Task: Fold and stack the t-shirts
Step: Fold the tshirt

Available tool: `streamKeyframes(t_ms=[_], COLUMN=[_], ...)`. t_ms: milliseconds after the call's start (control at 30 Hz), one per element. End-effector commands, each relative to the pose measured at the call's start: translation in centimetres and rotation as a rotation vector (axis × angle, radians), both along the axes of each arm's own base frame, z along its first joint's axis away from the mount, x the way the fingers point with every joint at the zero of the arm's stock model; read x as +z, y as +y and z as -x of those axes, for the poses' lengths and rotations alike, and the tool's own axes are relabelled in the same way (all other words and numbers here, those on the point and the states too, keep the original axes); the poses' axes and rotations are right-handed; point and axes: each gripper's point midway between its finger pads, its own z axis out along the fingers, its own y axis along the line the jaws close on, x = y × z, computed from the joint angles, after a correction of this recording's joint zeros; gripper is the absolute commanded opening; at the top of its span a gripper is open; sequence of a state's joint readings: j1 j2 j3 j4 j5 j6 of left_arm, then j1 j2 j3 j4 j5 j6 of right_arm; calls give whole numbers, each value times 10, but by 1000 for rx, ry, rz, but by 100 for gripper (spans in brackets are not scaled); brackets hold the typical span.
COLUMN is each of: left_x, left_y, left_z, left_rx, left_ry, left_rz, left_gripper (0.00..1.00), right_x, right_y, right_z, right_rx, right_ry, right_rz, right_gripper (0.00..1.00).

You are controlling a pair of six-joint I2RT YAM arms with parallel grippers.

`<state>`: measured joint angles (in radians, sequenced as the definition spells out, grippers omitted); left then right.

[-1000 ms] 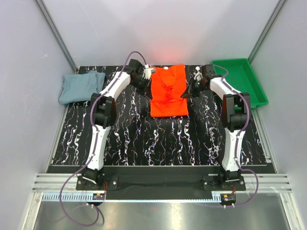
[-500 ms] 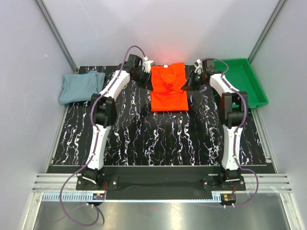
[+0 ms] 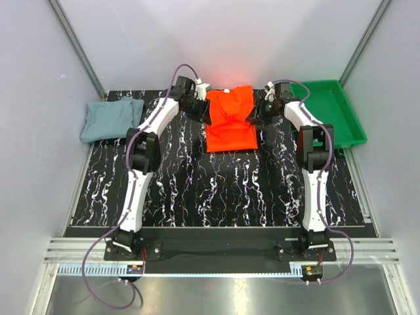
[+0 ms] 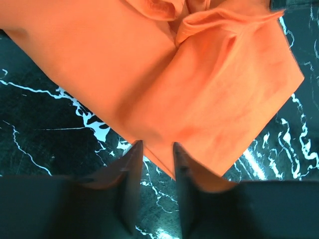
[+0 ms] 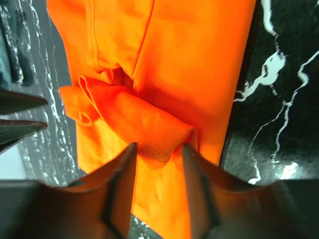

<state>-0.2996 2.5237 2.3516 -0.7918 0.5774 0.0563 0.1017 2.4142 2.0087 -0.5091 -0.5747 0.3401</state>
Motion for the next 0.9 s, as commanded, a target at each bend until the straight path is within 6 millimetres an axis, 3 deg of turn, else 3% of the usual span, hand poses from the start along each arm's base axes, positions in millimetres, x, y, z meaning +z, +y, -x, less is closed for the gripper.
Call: streamKeyframes(t_ms=[0, 200, 267, 367, 400, 467, 600, 867], left_x=[36, 89, 110, 121, 114, 116, 88, 30], left_y=[2, 8, 4, -10, -14, -29, -50, -71], left_z=[-17, -13, -2, 24, 35, 56, 88, 91], left_rx=[30, 59, 42, -12, -30, -82, -127, -157], left_ry=[-104, -182, -190, -151, -113, -88, 35, 120], left_rz=[20, 28, 63, 115, 117, 141, 149, 100], left_gripper=[46, 49, 49, 48, 47, 47, 47, 47], right_x=[35, 81, 97, 109, 110, 112, 108, 79], right_y=[-9, -20, -20, -14, -12, -8, -1, 11], right_z=[-20, -18, -12, 2, 4, 13, 21, 19], right_rx=[-9, -28, -23, -4, -12, 0, 25, 53], right_ry=[-126, -202, -220, -213, -203, -190, -160, -71], right_rz=[38, 63, 53, 10, -5, -40, -87, -167], right_gripper=[51, 59, 59, 58, 57, 57, 57, 56])
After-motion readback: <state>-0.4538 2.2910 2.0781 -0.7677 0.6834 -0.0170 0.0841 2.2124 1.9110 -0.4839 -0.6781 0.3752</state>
